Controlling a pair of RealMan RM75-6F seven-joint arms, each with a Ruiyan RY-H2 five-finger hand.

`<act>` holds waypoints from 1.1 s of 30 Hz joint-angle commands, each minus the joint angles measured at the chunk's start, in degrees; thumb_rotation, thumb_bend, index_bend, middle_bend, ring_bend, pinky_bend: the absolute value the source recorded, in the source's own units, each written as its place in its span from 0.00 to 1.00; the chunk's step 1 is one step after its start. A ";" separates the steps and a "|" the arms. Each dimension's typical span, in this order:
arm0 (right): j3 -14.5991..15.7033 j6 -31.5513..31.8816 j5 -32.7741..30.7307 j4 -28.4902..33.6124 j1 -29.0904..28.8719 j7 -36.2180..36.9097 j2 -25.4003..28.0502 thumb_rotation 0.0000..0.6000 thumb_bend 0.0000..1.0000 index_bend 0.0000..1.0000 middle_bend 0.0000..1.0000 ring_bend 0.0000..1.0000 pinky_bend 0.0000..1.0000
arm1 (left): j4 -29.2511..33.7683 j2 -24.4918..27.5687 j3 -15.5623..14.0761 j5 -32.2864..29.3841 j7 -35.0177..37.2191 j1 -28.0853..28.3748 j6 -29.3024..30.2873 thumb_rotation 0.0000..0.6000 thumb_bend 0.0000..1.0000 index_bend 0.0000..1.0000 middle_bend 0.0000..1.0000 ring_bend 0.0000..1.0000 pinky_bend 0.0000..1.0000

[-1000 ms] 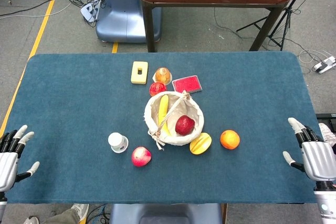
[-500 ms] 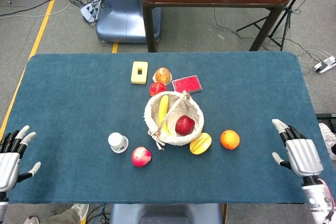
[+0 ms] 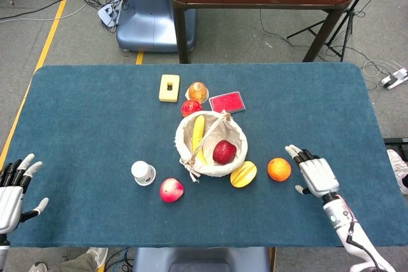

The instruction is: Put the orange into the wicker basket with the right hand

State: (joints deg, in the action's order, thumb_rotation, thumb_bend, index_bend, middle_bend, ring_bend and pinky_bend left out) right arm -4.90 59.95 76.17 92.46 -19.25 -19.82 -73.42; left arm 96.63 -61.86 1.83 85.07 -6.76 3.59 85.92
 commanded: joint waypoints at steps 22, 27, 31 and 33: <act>-0.82 2.84 2.62 -1.67 -3.88 4.01 -2.81 1.00 0.35 0.36 0.40 0.39 0.53 | -0.26 0.17 0.09 -0.45 0.34 -0.28 0.11 1.00 0.26 0.17 0.00 0.00 0.00; -2.86 6.61 4.84 5.29 -3.86 5.26 1.94 1.00 0.35 0.36 0.40 0.39 0.53 | -0.31 0.03 0.20 -0.36 0.42 -0.10 -0.04 1.00 0.26 0.17 0.00 0.00 0.00; -4.54 6.63 5.02 8.62 -5.16 6.59 3.30 1.00 0.35 0.36 0.40 0.39 0.53 | -0.31 0.02 0.23 -0.30 0.53 -0.10 0.03 1.00 0.26 0.17 0.00 0.00 0.00; -5.35 5.82 4.55 9.14 -6.27 6.98 2.98 1.00 0.35 0.36 0.39 0.39 0.53 | -0.31 0.08 0.21 -0.31 0.62 -0.16 0.08 1.00 0.26 0.17 0.00 0.00 0.00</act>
State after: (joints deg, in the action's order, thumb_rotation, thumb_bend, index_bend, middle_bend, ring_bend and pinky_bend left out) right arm -9.72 66.10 80.84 101.14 -24.83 -13.30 -70.53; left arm 96.32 -61.77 2.03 84.77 -6.15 3.44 86.00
